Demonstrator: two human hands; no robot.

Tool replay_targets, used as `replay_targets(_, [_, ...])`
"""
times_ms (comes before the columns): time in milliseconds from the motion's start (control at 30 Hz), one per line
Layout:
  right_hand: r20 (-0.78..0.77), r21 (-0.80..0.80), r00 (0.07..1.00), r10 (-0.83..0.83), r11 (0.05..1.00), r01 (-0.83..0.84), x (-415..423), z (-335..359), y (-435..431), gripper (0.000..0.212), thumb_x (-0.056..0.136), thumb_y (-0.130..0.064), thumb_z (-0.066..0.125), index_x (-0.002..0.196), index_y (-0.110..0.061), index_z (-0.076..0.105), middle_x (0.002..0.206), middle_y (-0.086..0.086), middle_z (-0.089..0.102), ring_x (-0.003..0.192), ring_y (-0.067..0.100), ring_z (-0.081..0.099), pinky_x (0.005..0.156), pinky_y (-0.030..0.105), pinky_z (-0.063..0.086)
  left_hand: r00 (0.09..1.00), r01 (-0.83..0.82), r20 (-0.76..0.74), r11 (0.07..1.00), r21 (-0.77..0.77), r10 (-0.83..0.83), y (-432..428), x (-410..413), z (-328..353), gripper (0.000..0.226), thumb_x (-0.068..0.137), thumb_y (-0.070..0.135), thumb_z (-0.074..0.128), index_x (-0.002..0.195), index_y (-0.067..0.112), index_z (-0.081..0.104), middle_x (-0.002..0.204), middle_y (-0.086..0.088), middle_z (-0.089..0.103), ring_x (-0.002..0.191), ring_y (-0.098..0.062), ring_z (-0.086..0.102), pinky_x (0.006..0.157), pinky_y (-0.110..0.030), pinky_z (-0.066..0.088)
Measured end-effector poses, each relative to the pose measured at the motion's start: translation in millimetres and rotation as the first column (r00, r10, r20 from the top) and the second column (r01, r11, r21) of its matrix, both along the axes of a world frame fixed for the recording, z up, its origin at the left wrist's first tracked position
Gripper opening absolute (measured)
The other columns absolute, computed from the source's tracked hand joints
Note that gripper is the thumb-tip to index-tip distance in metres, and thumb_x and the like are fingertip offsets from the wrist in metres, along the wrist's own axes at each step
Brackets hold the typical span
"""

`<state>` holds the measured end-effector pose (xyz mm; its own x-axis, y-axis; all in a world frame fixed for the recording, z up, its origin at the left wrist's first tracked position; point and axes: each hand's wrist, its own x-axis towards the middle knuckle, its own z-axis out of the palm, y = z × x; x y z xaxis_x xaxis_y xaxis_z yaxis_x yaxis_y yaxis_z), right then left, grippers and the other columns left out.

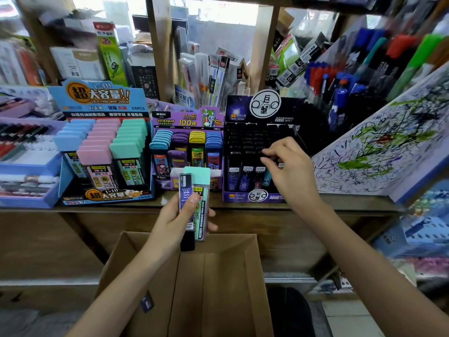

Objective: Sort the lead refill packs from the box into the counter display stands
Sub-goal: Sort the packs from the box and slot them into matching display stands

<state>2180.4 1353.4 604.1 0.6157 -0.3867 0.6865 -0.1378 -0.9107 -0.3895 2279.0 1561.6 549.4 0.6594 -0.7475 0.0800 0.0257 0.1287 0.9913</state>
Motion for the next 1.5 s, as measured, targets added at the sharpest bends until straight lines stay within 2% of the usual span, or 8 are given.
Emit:
replay_targets(233, [0.148,-0.032,0.988,0.049,0.999,-0.044,-13.5,8.3,22.0,0.017,0.090,-0.006,0.058,0.105,-0.003,0.065,0.099,0.004,0.055,0.080,0.002,0.050,0.071,0.013,0.041,1.000,0.002,-0.001,1.000,0.002,-0.002,-0.9,-2.7,4.2,0.034,0.084,0.037,0.052,0.106,0.012,0.054,0.079,-0.009,0.071,0.059,-0.025,0.068,0.051,-0.030,0.055])
replay_targets(500, [-0.238,0.703,0.886,0.399,0.700,-0.127,9.6,-1.5,66.8,0.046,0.081,-0.048,0.065,0.119,-0.030,0.048,0.096,-0.011,0.059,0.074,0.002,0.056,0.061,0.020,0.042,0.995,0.090,0.033,0.996,0.030,-0.091,-0.1,-9.9,12.7,0.030,0.076,0.023,0.063,0.101,0.008,0.056,0.067,-0.007,0.067,0.048,-0.021,0.062,0.046,-0.024,0.051])
replay_targets(600, [-0.126,0.841,0.831,0.542,0.503,-0.201,12.9,-5.1,70.5,0.017,0.087,-0.030,0.064,0.102,-0.025,0.057,0.079,0.002,0.070,0.056,0.010,0.060,0.044,0.021,0.042,0.997,0.070,0.009,0.997,0.043,-0.070,4.4,-10.7,12.3,0.036,0.075,0.023,0.064,0.104,0.004,0.056,0.069,-0.007,0.067,0.050,-0.021,0.063,0.048,-0.025,0.052])
replay_targets(667, [-0.098,0.834,0.839,0.535,0.504,-0.223,12.0,-3.1,68.2,0.003,0.091,-0.021,0.060,0.093,-0.020,0.060,0.067,0.004,0.068,0.049,0.012,0.060,0.041,0.020,0.041,0.998,0.051,-0.034,0.998,0.047,-0.050,7.3,-9.4,10.6,0.040,0.074,0.023,0.064,0.107,0.004,0.056,0.071,-0.005,0.069,0.052,-0.021,0.064,0.050,-0.025,0.053])
replay_targets(767, [-0.006,0.828,0.896,0.444,0.505,-0.245,6.5,0.8,60.6,0.013,0.094,-0.020,0.055,0.091,-0.009,0.062,0.067,0.006,0.067,0.055,0.014,0.063,0.047,0.021,0.047,0.997,0.004,-0.076,1.000,0.018,-0.003,10.7,-7.6,9.3,0.045,0.070,0.024,0.067,0.110,0.007,0.057,0.074,-0.003,0.070,0.056,-0.019,0.066,0.053,-0.023,0.052])
replay_targets(1000, [0.220,0.902,0.901,0.374,0.275,-0.334,-17.7,-10.8,61.3,0.015,0.092,-0.021,0.054,0.095,-0.006,0.057,0.083,0.014,0.072,0.075,0.024,0.070,0.061,0.024,0.055,0.971,-0.197,-0.164,0.969,-0.148,0.173,9.4,-2.1,11.5,0.038,0.069,0.020,0.068,0.107,0.018,0.061,0.089,0.000,0.074,0.077,-0.011,0.070,0.060,-0.020,0.054])
replay_targets(1333, [-0.081,0.868,0.785,0.614,0.431,-0.247,-30.3,-40.5,85.1,0.003,0.086,-0.020,0.065,0.089,-0.019,0.065,0.087,-0.003,0.072,0.083,0.009,0.067,0.075,0.023,0.048,0.971,-0.224,-0.110,0.969,-0.104,0.213,14.5,9.1,17.2,0.037,0.065,0.026,0.070,0.102,0.020,0.063,0.090,0.004,0.074,0.081,-0.007,0.067,0.064,-0.017,0.053])
replay_targets(1500, [0.013,0.817,0.857,0.515,0.489,-0.306,-13.5,-11.8,82.7,0.013,0.087,-0.023,0.063,0.101,-0.024,0.062,0.092,-0.007,0.066,0.083,0.000,0.064,0.070,0.015,0.050,0.987,-0.158,-0.016,0.985,-0.069,0.157,11.6,7.8,18.9,0.049,0.066,0.027,0.072,0.112,0.017,0.059,0.099,-0.003,0.073,0.089,-0.014,0.069,0.070,-0.019,0.054])
